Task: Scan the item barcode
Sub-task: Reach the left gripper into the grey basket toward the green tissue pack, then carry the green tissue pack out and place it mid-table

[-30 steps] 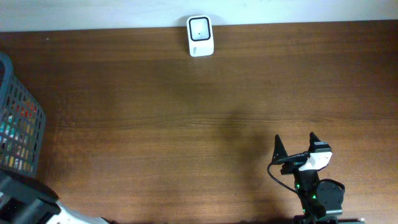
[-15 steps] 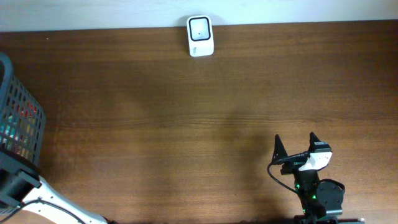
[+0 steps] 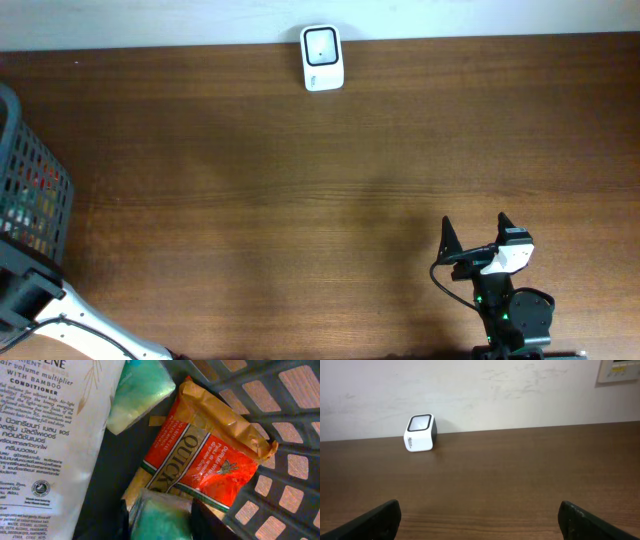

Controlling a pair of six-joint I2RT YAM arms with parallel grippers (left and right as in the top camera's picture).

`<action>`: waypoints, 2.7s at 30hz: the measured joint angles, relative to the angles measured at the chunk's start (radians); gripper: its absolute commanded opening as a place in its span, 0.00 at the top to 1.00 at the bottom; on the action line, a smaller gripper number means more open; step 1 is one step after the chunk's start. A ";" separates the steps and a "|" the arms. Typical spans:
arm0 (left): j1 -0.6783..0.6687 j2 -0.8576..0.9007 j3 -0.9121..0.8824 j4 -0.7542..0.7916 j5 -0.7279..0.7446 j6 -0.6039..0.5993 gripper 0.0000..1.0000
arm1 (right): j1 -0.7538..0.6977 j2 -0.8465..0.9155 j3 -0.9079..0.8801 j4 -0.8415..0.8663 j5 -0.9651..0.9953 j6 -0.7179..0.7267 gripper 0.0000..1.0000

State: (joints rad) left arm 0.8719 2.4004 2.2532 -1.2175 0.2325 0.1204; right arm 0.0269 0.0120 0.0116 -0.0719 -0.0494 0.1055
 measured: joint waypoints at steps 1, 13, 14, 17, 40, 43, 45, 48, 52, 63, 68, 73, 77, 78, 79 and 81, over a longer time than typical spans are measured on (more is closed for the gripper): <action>0.000 0.000 0.000 -0.002 0.000 0.001 1.00 | 0.000 0.000 0.000 0.000 0.000 -0.001 0.01; 0.001 0.032 0.449 -0.295 0.004 -0.077 1.00 | 0.000 0.000 0.000 0.000 0.000 0.000 0.01; 0.001 0.031 0.568 -0.360 0.004 -0.092 1.00 | 0.000 0.000 0.000 0.000 0.000 0.000 0.01; 0.001 0.013 0.843 -0.463 0.027 -0.121 1.00 | 0.000 0.000 0.000 0.000 0.000 0.000 0.01; -1.220 -0.300 -0.394 0.372 0.061 -0.381 1.00 | 0.000 0.000 0.000 0.000 0.000 0.000 0.01; -1.323 -0.299 -0.504 0.501 -0.060 -0.518 1.00 | 0.000 0.000 0.000 0.000 0.000 0.000 0.01; -1.406 -0.299 -0.562 0.524 -0.158 -0.608 1.00 | 0.000 0.000 0.000 0.000 0.000 0.000 0.01; -1.496 -0.299 -0.583 0.530 -0.306 -0.688 1.00 | 0.000 0.000 0.000 0.000 0.000 0.000 0.01; -1.540 -0.299 -0.584 0.557 -0.403 -0.721 0.58 | 0.000 0.000 0.000 0.000 0.000 0.000 0.01; -1.492 -0.304 -0.474 0.378 -0.442 -0.489 0.01 | 0.000 0.000 0.000 0.000 0.000 0.000 0.01; -1.172 -0.423 -0.103 0.095 -0.499 -0.358 0.01 | 0.000 0.000 0.000 0.000 0.000 0.000 0.01; -0.830 -0.642 -0.027 0.053 -0.589 -0.327 0.01 | 0.000 0.000 0.000 0.000 0.000 0.000 0.01; -0.518 -0.663 -0.029 0.053 -0.607 -0.349 0.01 | 0.000 0.000 0.000 0.000 0.000 0.000 0.01; -0.427 -0.658 -0.030 0.056 -0.609 -0.370 0.01 | 0.000 0.000 0.000 0.000 0.000 0.000 0.01; -0.348 -0.651 -0.031 0.060 -0.612 -0.384 0.01 | 0.000 0.000 0.000 0.000 0.000 0.000 0.01; -0.259 -0.638 -0.034 0.058 -0.612 -0.396 0.01 | 0.000 0.000 0.000 0.000 0.000 0.000 0.01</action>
State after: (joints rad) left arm 0.6132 1.7626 2.2192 -1.1599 -0.3794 -0.2760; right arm 0.0269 0.0120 0.0116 -0.0719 -0.0494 0.1051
